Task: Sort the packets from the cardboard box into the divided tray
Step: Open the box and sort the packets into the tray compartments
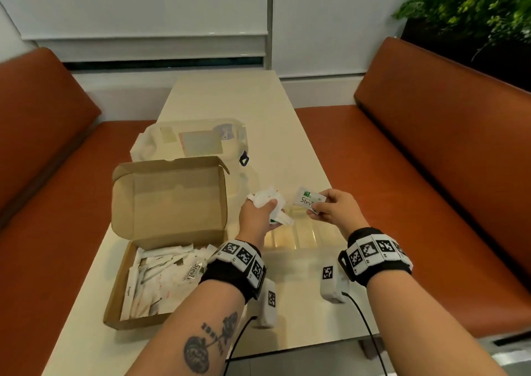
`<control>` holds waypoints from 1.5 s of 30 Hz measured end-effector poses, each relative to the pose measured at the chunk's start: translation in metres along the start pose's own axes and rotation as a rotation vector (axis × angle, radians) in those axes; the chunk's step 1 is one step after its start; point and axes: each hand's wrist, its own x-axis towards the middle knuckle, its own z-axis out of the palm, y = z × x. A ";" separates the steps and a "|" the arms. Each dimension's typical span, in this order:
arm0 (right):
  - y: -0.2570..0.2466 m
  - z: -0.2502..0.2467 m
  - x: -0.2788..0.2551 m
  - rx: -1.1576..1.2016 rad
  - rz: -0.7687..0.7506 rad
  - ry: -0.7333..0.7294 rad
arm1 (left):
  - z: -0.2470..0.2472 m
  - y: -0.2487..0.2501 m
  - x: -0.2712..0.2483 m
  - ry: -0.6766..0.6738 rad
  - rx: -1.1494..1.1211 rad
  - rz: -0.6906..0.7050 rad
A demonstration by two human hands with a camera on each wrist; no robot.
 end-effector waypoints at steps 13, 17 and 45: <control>0.030 -0.001 0.031 -0.850 0.065 0.283 | 0.002 -0.032 0.012 0.075 0.029 0.001; 0.037 0.006 0.033 -0.900 0.127 0.240 | -0.001 -0.038 0.015 0.061 0.032 0.008; 0.011 0.036 0.018 -0.641 -0.213 0.032 | -0.005 -0.028 0.009 -0.056 0.062 -0.008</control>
